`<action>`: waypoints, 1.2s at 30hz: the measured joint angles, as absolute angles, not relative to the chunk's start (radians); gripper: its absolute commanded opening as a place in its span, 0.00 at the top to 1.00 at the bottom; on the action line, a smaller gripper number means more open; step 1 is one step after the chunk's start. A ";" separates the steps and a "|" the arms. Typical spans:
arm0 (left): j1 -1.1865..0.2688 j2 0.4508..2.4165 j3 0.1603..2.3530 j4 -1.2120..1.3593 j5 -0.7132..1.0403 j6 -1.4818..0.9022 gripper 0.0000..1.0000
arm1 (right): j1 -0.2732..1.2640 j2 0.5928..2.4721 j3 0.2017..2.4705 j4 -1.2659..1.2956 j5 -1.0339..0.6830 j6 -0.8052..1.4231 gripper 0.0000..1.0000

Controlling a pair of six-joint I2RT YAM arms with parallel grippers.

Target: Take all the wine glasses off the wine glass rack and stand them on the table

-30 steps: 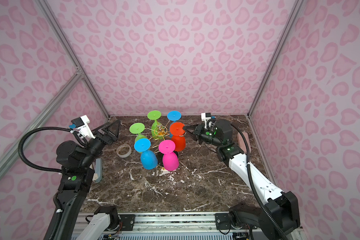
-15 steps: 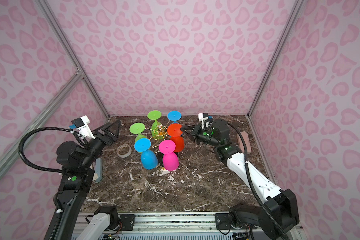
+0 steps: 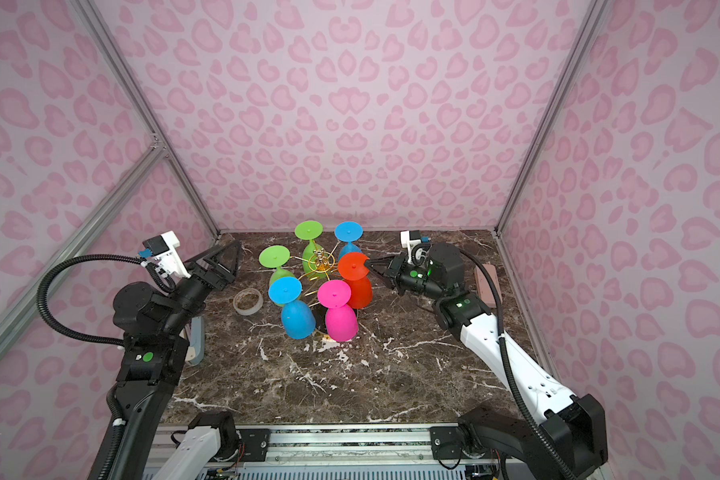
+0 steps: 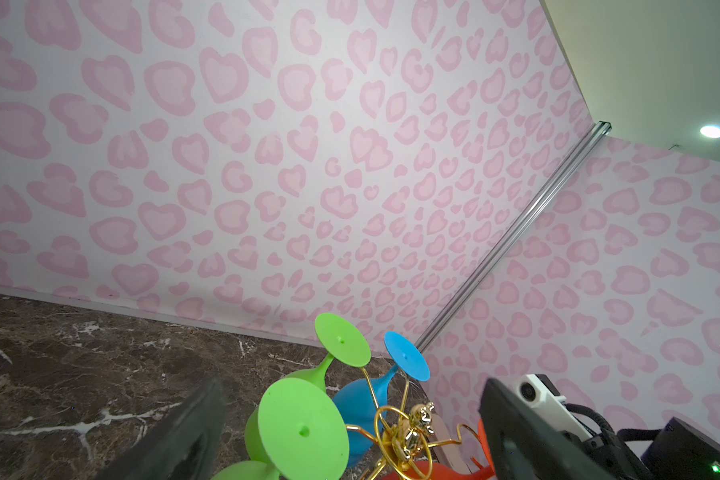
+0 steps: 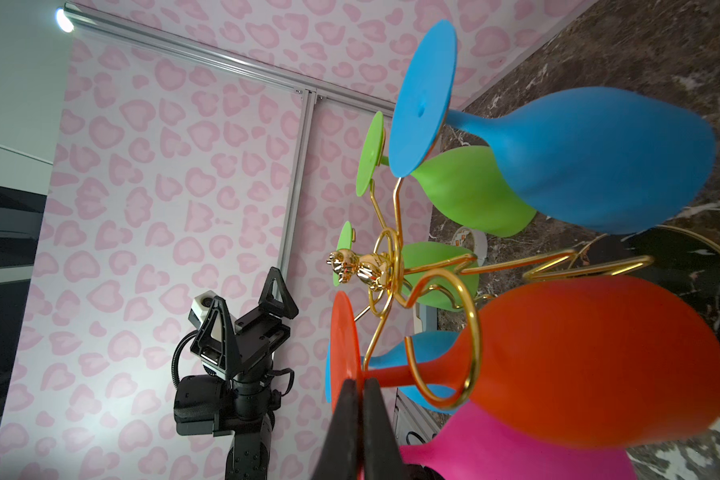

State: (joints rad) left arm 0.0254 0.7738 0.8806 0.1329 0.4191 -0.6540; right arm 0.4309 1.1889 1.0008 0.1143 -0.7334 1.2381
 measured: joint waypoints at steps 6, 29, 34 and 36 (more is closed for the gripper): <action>0.025 0.775 0.881 0.133 0.419 -0.661 0.03 | 0.421 1.128 0.951 0.076 -0.730 1.235 1.00; 0.023 0.990 1.195 0.081 0.717 -0.822 0.14 | 0.124 1.043 1.193 -0.110 -0.709 0.927 1.00; -0.027 1.158 1.294 0.073 0.831 -0.906 0.22 | 0.162 1.126 1.335 -0.136 -0.712 0.791 1.00; -0.068 1.205 1.356 0.061 0.869 -0.918 0.25 | 0.196 1.165 1.403 -0.164 -0.711 0.732 1.00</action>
